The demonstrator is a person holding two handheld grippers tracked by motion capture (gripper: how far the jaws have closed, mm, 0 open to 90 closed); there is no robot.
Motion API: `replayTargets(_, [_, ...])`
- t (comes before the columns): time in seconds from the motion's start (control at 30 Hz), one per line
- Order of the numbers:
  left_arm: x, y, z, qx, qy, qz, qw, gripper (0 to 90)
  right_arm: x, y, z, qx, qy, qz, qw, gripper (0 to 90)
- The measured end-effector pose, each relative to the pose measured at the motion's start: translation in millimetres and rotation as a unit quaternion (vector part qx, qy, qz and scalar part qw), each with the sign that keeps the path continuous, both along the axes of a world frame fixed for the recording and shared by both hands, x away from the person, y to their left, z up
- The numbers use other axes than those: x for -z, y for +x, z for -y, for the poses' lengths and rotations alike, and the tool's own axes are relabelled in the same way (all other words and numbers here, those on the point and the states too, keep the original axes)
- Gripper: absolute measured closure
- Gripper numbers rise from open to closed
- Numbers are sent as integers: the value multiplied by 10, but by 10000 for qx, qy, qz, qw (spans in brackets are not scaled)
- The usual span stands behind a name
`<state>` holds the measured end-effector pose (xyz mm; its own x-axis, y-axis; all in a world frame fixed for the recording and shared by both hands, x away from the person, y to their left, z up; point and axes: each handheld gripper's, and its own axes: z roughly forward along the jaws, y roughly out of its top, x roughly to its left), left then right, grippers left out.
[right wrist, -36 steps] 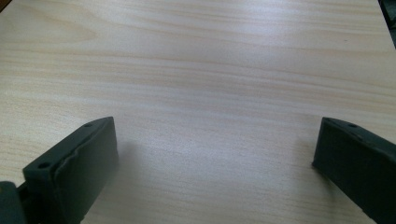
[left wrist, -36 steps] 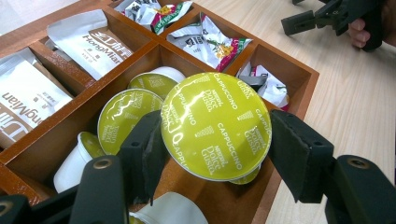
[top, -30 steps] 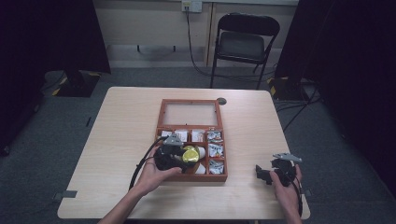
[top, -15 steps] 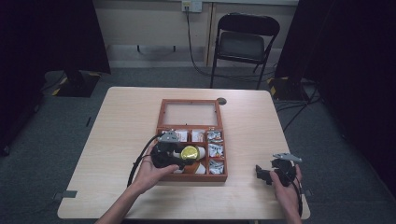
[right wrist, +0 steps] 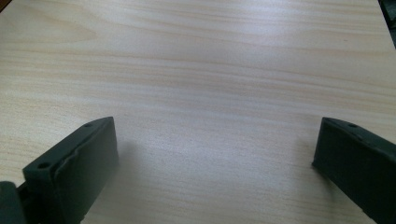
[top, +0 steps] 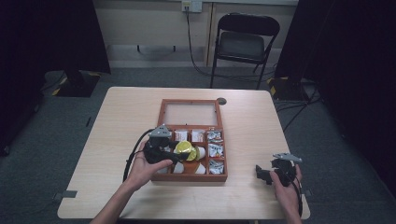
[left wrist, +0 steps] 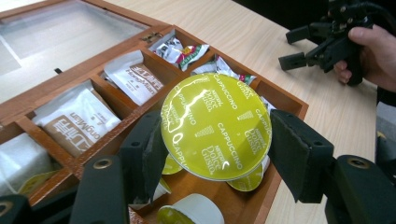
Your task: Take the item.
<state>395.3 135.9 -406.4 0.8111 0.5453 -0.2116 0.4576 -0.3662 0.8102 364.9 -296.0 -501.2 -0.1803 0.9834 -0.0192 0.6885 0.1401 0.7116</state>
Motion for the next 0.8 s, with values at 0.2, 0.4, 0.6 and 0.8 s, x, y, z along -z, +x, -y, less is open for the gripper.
replayTargets(0.2, [-20, 18, -55, -38, -40, -14, 10000, 384, 0, 0, 0, 1, 1, 0, 10000, 0])
replayTargets(0.4, [-51, 34, -113, -51, -59, 5, 10000, 385, 0, 0, 0, 1, 1, 0, 10000, 0])
replayTargets(0.6, [-75, 41, -150, -121, -83, 47, 9999, 385, 0, 0, 0, -1, 2, -1, 10000, 0])
replayTargets(0.8, [-88, 49, -185, -159, -73, 58, 9998, 385, 0, 0, 0, -2, -2, -2, 10000, 0])
